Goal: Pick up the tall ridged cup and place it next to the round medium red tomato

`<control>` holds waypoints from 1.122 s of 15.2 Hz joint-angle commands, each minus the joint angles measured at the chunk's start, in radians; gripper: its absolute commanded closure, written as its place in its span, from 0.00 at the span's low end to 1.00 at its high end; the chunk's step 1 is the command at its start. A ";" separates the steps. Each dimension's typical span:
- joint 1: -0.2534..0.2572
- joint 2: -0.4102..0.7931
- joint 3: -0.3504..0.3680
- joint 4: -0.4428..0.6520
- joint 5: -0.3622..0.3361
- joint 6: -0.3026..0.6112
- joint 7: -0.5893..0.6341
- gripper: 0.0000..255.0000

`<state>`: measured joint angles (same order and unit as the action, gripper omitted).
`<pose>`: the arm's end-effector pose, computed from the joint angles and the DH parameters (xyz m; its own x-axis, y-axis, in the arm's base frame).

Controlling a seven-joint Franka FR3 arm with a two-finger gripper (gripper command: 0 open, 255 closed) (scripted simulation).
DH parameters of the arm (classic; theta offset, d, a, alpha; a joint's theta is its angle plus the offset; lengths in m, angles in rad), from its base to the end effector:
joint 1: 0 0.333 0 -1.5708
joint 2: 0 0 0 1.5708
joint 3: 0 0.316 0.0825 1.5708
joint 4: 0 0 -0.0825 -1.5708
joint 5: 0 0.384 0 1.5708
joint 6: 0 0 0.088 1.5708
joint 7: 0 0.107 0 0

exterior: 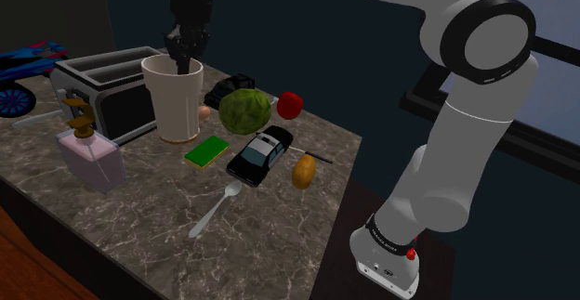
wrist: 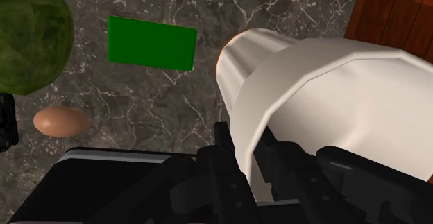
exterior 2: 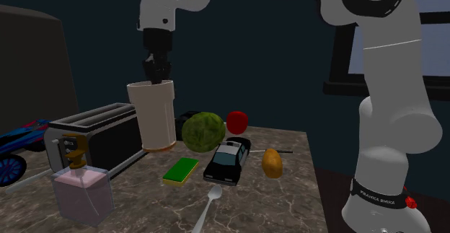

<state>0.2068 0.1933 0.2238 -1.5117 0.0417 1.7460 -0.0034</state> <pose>0.5710 0.2531 0.5573 0.9118 0.4080 0.0455 0.4105 -0.9080 -0.0838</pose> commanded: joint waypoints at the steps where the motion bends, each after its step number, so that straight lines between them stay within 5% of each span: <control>1: 0.002 0.005 0.001 0.036 -0.002 -0.031 0.004 1.00; 13: 0.011 0.051 0.004 0.253 -0.013 -0.201 0.020 1.00; 17: -0.051 -0.078 -0.027 0.084 0.023 -0.165 -0.068 1.00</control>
<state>0.1693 0.1487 0.2043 -1.3739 0.0556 1.5606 -0.0497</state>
